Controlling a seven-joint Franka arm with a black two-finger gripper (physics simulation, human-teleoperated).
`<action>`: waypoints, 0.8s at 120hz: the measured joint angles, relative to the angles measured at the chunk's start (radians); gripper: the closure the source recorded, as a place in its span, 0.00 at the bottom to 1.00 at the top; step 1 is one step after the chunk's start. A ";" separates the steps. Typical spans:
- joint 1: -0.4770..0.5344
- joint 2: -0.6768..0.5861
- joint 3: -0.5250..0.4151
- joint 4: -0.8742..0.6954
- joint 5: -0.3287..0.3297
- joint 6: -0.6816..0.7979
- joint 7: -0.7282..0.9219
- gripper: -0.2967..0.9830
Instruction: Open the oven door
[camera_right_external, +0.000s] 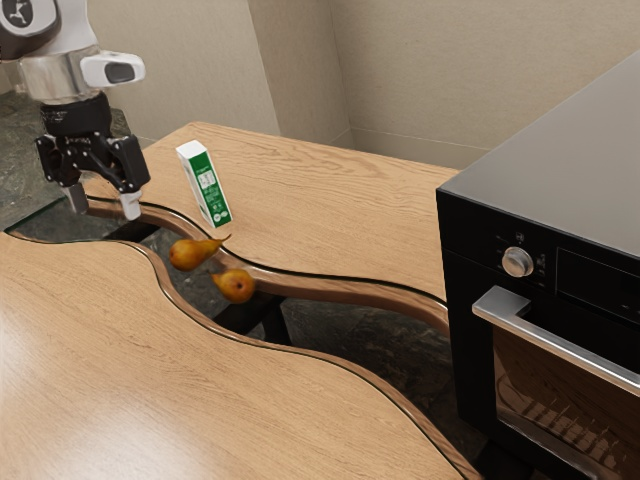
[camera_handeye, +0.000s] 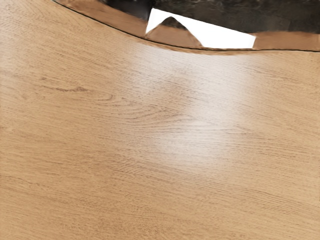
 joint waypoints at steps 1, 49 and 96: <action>-0.001 0.000 0.000 0.000 -0.001 0.007 0.003 0.25; -0.267 -0.206 -0.472 0.019 0.016 0.210 0.466 0.25; -0.331 -0.104 -0.542 -0.114 -0.066 0.387 0.994 0.25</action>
